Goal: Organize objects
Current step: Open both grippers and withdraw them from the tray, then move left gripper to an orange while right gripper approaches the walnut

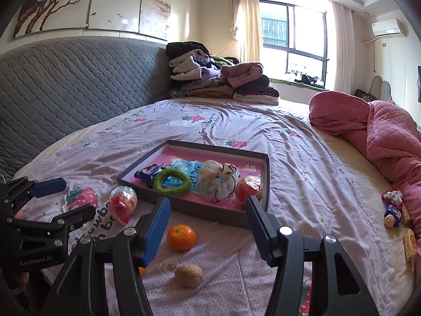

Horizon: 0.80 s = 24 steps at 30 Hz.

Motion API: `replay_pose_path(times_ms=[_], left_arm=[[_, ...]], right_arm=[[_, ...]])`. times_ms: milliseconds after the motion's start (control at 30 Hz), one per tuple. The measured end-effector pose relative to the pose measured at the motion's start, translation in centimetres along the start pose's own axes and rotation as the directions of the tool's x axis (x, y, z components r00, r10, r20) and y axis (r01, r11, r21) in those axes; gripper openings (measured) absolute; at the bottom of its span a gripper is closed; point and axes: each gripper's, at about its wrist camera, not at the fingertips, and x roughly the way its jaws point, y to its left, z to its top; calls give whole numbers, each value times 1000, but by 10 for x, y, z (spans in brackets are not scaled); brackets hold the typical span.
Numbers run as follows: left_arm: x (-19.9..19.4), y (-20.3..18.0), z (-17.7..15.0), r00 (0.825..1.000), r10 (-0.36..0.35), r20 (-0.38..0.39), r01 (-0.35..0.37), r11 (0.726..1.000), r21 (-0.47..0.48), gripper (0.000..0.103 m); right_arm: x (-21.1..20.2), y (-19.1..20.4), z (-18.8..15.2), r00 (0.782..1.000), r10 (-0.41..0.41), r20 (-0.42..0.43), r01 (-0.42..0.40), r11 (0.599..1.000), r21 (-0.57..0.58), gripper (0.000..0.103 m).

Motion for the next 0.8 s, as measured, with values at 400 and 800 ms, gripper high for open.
replay_pose_path(times_ms=[400,800], left_arm=[[2,-8,-19,999,-14,-37,16,999,43,76],[9,-18,-43,992,-60,-115,68,995,67,76]], right_arm=[[-8,4,-16,999,24,-32,-24,1000,7,59],[-4,6,-32,994,35,-99,-35,999,7,59]])
